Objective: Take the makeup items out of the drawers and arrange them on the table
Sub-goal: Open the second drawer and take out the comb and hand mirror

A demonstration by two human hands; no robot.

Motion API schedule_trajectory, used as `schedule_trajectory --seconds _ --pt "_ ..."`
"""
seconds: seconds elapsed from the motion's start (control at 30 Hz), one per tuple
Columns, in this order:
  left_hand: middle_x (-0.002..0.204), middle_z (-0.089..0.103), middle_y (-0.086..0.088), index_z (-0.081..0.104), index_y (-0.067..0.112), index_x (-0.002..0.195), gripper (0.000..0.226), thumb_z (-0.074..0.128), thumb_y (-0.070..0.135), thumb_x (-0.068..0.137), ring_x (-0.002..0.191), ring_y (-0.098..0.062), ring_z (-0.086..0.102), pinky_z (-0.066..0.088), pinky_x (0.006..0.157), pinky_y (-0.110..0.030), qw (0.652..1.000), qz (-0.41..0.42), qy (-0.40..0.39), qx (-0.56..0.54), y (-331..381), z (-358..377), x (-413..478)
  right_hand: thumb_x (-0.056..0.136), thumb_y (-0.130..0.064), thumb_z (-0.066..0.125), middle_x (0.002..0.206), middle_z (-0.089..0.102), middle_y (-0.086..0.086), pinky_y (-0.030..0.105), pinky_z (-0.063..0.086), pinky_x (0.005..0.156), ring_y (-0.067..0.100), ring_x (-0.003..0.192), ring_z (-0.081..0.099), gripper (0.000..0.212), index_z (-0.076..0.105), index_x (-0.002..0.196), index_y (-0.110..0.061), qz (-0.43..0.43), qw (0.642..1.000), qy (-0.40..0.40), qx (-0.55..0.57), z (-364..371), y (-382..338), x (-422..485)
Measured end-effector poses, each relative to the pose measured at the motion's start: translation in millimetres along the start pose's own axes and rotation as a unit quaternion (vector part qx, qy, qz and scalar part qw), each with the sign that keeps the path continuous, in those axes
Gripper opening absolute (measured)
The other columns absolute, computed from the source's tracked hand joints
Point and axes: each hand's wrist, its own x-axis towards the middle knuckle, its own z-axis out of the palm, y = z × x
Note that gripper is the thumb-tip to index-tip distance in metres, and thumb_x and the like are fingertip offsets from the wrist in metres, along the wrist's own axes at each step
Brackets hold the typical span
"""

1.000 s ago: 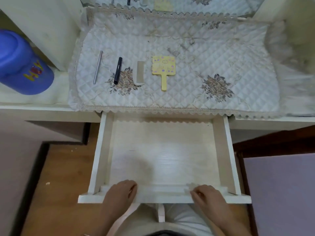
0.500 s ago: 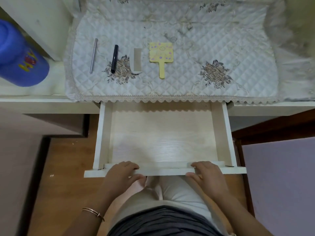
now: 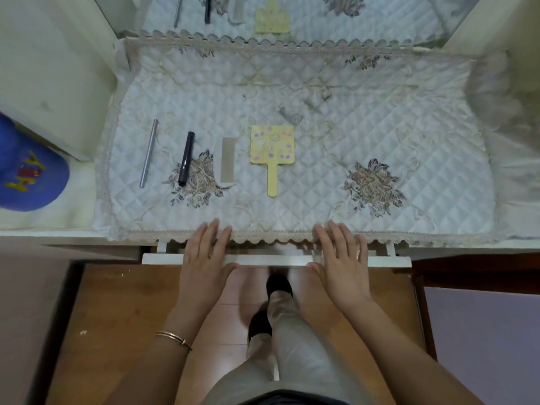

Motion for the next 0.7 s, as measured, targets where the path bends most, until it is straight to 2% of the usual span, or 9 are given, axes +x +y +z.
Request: schedule_trajectory --seconds 0.07,0.13,0.2,0.27,0.33,0.43,0.57,0.63,0.7 --pt "0.130 0.054 -0.016 0.046 0.014 0.124 0.071 0.081 0.023 0.063 0.125 -0.028 0.030 0.023 0.107 -0.043 1.000 -0.005 0.018 0.003 2 1 20 0.065 -0.031 0.079 0.132 0.054 0.014 0.046 0.011 0.104 0.026 0.125 0.029 0.075 0.042 0.128 -0.015 -0.004 1.000 0.003 0.000 4 0 21" --pt "0.124 0.055 -0.011 0.048 0.017 0.116 0.066 0.083 0.020 0.060 0.119 -0.028 0.034 0.029 0.104 -0.045 1.000 -0.022 0.018 -0.006 3 1 33 0.065 -0.018 0.079 0.129 0.050 0.012 0.046 0.015 0.101 0.027 0.121 0.030 0.067 0.045 0.122 -0.015 -0.017 1.000 0.010 0.005 6 2 35" --pt "0.121 0.045 -0.004 0.049 0.020 0.111 0.064 0.082 0.018 0.056 0.115 -0.028 0.034 0.028 0.099 -0.041 0.999 -0.031 0.020 -0.020 2 1 39 0.066 -0.009 0.067 0.124 0.038 0.006 0.045 0.018 0.099 0.028 0.117 0.031 0.057 0.045 0.118 -0.016 -0.025 0.999 0.024 0.015 8 6 41" --pt "0.118 0.038 -0.002 0.049 0.019 0.109 0.064 0.081 0.015 0.054 0.113 -0.029 0.034 0.023 0.096 -0.039 0.999 -0.031 0.031 -0.028 1 1 39 0.069 -0.011 0.053 0.121 0.034 0.004 0.043 0.018 0.099 0.027 0.115 0.033 0.049 0.045 0.117 -0.018 -0.028 0.999 0.030 0.014 9 9 40" --pt "0.117 0.037 -0.002 0.047 0.020 0.109 0.068 0.080 0.009 0.051 0.113 -0.028 0.034 0.023 0.095 -0.038 0.998 -0.036 0.033 -0.034 1 2 38 0.069 -0.013 0.044 0.121 0.034 0.005 0.040 0.010 0.103 0.027 0.115 0.033 0.048 0.044 0.117 -0.019 -0.023 0.999 0.025 0.014 11 7 39" --pt "0.117 0.040 -0.004 0.045 0.021 0.109 0.067 0.078 0.005 0.053 0.113 -0.028 0.034 0.027 0.099 -0.041 0.998 -0.057 0.011 -0.036 6 1 39 0.065 -0.004 0.060 0.122 0.033 0.005 0.040 0.004 0.104 0.028 0.117 0.031 0.057 0.043 0.117 -0.018 -0.008 1.000 0.010 0.027 11 3 39" --pt "0.116 0.053 -0.015 0.046 0.019 0.110 0.062 0.073 0.002 0.057 0.112 -0.032 0.036 0.038 0.097 -0.052 0.997 -0.065 -0.002 -0.045 9 -6 41 0.059 -0.006 0.076 0.125 0.045 0.008 0.045 0.020 0.102 0.029 0.118 0.034 0.067 0.045 0.118 -0.018 -0.016 0.998 -0.025 0.049 5 6 41" --pt "0.120 0.054 -0.018 0.047 0.016 0.114 0.058 0.071 0.002 0.063 0.115 -0.035 0.038 0.038 0.097 -0.054 0.998 -0.038 -0.014 -0.038 9 -10 37 0.064 -0.013 0.076 0.126 0.055 0.011 0.049 0.035 0.102 0.032 0.119 0.045 0.064 0.045 0.120 -0.018 -0.022 0.997 -0.053 0.050 -3 10 38" --pt "0.128 0.053 -0.020 0.050 0.011 0.118 0.049 0.068 0.007 0.072 0.122 -0.041 0.042 0.037 0.098 -0.057 0.999 -0.011 -0.030 -0.042 7 -16 23 0.072 -0.017 0.071 0.128 0.056 0.012 0.050 0.043 0.100 0.034 0.120 0.050 0.057 0.046 0.123 -0.016 -0.020 0.995 -0.073 0.065 -16 12 24"
